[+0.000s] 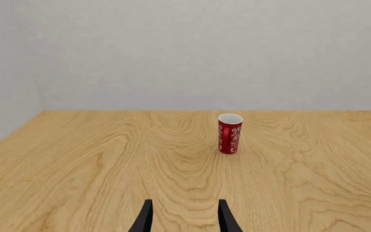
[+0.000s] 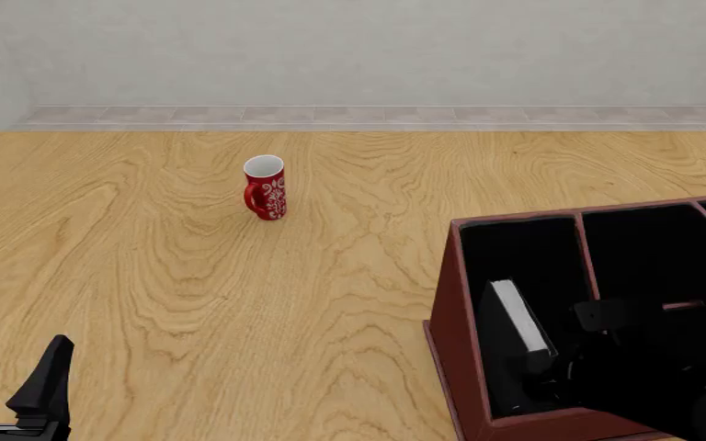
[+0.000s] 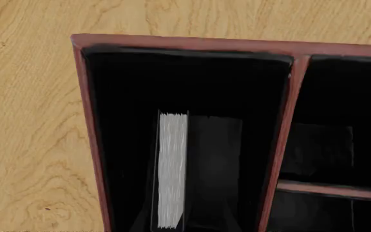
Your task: Pick up the book and place it in the left compartment of the caddy.
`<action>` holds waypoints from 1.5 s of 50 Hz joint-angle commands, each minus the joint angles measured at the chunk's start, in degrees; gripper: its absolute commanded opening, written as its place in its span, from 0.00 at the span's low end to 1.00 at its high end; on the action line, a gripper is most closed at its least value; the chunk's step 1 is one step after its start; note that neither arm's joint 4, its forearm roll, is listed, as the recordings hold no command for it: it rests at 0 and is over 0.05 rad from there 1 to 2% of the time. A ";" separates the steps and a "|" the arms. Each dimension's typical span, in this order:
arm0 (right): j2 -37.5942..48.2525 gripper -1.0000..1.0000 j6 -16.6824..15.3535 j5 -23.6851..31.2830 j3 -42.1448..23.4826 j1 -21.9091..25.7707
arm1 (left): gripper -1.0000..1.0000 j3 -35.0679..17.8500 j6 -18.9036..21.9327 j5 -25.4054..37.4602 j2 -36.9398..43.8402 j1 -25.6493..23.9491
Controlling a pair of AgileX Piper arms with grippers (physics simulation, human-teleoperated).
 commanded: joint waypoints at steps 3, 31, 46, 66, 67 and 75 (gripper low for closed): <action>-0.63 1.00 0.00 1.06 -0.14 -0.06 | 1.00 0.00 -0.01 0.00 -0.07 -0.02; -4.49 1.00 -0.46 6.14 -3.08 0.55 | 1.00 0.00 -0.01 0.00 -0.07 -0.02; -8.15 1.00 -0.85 11.57 -6.44 1.39 | 1.00 0.00 -0.01 0.00 -0.07 -0.02; -13.42 1.00 -1.96 19.45 -11.05 2.01 | 1.00 0.00 -0.01 0.00 -0.07 -0.02; -13.82 1.00 -2.03 20.08 -11.49 2.11 | 1.00 0.00 -0.01 0.00 -0.07 -0.02; -15.73 1.00 -2.47 23.02 -13.35 2.19 | 1.00 0.00 -0.01 0.00 -0.07 -0.02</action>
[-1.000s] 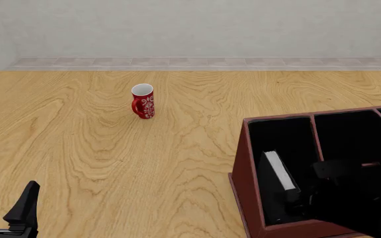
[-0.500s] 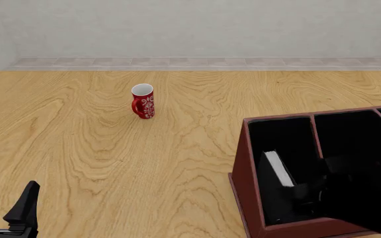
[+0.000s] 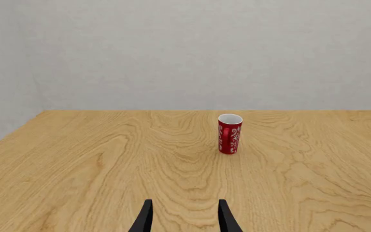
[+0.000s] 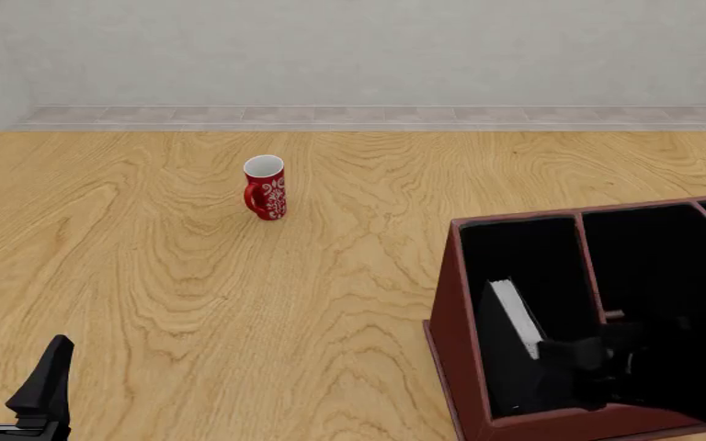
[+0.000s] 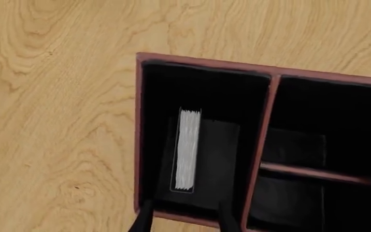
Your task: Pick up the book and place it in the left compartment of the caddy.
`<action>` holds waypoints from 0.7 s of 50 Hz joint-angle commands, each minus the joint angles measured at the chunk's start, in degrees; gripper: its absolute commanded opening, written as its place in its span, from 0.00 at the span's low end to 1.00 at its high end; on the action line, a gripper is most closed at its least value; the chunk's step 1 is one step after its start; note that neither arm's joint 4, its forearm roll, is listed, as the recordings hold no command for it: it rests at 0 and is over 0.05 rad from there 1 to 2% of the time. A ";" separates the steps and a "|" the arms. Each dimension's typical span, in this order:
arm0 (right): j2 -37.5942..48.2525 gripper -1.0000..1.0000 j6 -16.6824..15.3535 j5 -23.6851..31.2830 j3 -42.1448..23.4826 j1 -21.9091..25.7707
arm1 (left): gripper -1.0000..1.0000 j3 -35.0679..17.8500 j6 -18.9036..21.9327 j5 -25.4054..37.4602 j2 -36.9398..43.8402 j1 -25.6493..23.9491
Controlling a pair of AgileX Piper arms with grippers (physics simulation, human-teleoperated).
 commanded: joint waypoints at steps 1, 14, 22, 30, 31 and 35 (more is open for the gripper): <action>-2.87 1.00 -0.64 4.36 -2.65 0.14 | 1.00 0.00 0.00 0.00 0.00 0.00; -5.02 1.00 -0.97 7.96 -5.06 0.54 | 1.00 0.00 0.00 0.00 0.00 0.00; -6.14 1.00 -1.03 10.12 -6.75 0.92 | 1.00 0.00 0.00 0.00 0.00 0.00; -6.79 1.00 -1.30 11.86 -9.19 1.13 | 1.00 0.00 0.00 0.00 0.00 0.00; -6.83 1.00 -1.15 11.98 -9.47 1.20 | 1.00 0.00 0.00 0.00 0.00 0.00; -7.15 1.00 -1.26 12.56 -10.40 1.18 | 1.00 0.00 0.00 0.00 0.00 0.00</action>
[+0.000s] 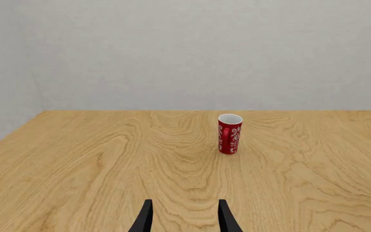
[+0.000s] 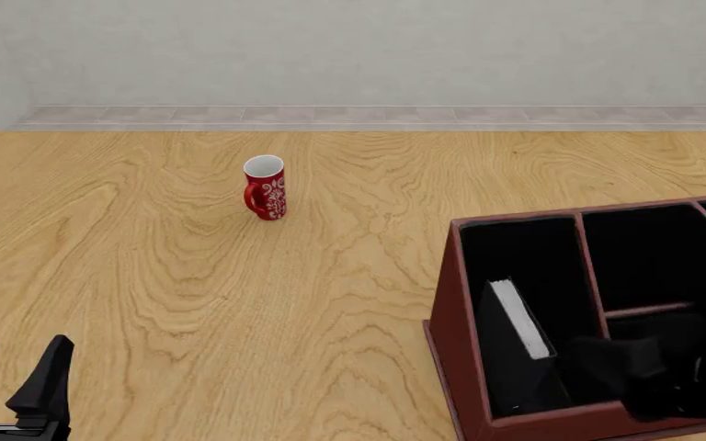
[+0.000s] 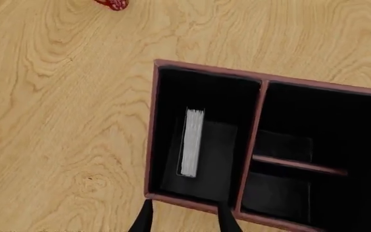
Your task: Pick up the book and place it in the left compartment of the caddy.
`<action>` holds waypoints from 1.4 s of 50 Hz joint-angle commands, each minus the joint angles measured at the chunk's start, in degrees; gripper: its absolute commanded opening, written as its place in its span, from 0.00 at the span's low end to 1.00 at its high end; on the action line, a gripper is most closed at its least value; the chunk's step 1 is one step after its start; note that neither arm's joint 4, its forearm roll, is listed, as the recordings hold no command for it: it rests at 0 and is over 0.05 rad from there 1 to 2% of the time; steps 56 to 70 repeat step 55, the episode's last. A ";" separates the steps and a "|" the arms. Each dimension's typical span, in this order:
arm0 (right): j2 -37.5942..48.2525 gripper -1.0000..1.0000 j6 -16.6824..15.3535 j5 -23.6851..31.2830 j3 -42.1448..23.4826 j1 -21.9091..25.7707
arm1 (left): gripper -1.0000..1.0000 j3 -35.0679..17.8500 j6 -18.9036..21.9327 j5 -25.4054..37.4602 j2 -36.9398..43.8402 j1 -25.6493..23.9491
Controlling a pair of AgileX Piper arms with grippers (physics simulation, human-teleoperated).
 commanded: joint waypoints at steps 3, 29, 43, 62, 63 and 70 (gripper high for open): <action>-1.37 1.00 -0.41 2.53 -3.34 -0.16 | 1.00 0.00 0.00 0.00 0.00 0.00; -1.62 1.00 -1.33 5.65 -10.67 -1.51 | 1.00 0.00 0.00 0.00 0.00 0.00; -1.31 1.00 -1.74 6.93 -13.77 -1.69 | 1.00 0.00 0.00 0.00 0.00 0.00; -0.96 1.00 -2.26 8.35 -17.31 -1.95 | 1.00 0.00 0.00 0.00 0.00 0.00; -0.96 1.00 -2.26 8.35 -17.31 -1.95 | 1.00 0.00 0.00 0.00 0.00 0.00; -0.96 1.00 -2.26 8.35 -17.31 -1.95 | 1.00 0.00 0.00 0.00 0.00 0.00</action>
